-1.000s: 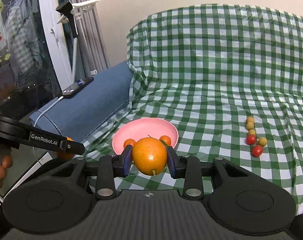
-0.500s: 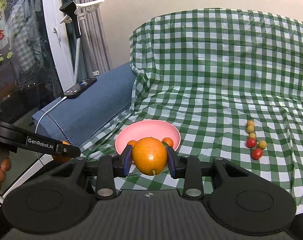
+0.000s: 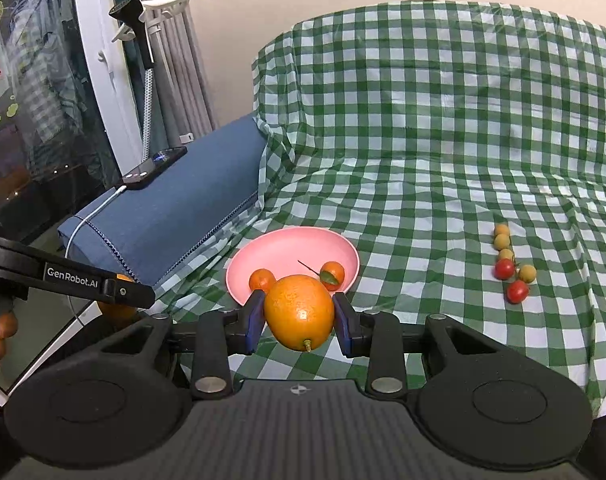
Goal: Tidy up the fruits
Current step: 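Carry both held fruits over the pink plate and lower them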
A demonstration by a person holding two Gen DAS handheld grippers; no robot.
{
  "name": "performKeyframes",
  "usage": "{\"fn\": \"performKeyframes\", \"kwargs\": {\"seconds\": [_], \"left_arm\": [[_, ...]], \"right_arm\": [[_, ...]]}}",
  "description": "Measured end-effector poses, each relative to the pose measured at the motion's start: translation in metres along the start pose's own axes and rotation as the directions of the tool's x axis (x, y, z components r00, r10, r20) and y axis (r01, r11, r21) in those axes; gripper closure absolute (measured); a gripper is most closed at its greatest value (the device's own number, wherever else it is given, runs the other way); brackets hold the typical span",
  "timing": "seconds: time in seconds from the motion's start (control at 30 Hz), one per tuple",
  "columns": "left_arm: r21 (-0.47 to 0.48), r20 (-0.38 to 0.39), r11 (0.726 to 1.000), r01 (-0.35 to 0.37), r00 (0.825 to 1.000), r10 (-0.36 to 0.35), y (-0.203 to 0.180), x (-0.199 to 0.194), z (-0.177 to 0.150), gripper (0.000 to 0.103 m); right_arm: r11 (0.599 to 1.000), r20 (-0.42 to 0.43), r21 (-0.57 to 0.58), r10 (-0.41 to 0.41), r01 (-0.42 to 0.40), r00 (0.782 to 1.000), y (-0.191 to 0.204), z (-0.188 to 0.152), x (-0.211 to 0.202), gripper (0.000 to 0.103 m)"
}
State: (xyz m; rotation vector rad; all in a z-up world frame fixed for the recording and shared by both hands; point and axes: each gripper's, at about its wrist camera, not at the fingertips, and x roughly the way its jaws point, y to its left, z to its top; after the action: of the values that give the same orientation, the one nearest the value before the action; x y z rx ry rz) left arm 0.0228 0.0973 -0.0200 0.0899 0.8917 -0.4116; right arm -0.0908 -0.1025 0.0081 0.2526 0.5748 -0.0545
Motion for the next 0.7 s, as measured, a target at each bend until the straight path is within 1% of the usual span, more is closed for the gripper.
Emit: {"fn": "performKeyframes", "kwargs": {"seconds": [0.17, 0.27, 0.5, 0.7], "left_arm": [[-0.007, -0.009, 1.000, -0.001, 1.000, 0.001, 0.002, 0.004, 0.001, 0.062], [-0.021, -0.028, 1.000, 0.001, 1.000, -0.001, 0.005, 0.008, 0.003, 0.062], [-0.051, -0.042, 0.999, -0.009, 0.999, 0.007, 0.009, 0.013, 0.010, 0.061], [-0.077, -0.051, 0.997, -0.021, 0.999, 0.017, 0.016, 0.022, 0.023, 0.061]], "right_arm": [[1.000, -0.017, 0.010, -0.009, 0.009, 1.000, -0.001, -0.002, 0.005, 0.066], [1.000, -0.031, 0.012, -0.008, 0.008, 0.999, -0.001, -0.002, 0.009, 0.066], [1.000, -0.047, 0.010, -0.005, 0.006, 0.999, -0.003, -0.002, 0.017, 0.066], [0.999, -0.068, 0.027, -0.031, 0.033, 0.997, -0.013, 0.000, 0.029, 0.066]]}}
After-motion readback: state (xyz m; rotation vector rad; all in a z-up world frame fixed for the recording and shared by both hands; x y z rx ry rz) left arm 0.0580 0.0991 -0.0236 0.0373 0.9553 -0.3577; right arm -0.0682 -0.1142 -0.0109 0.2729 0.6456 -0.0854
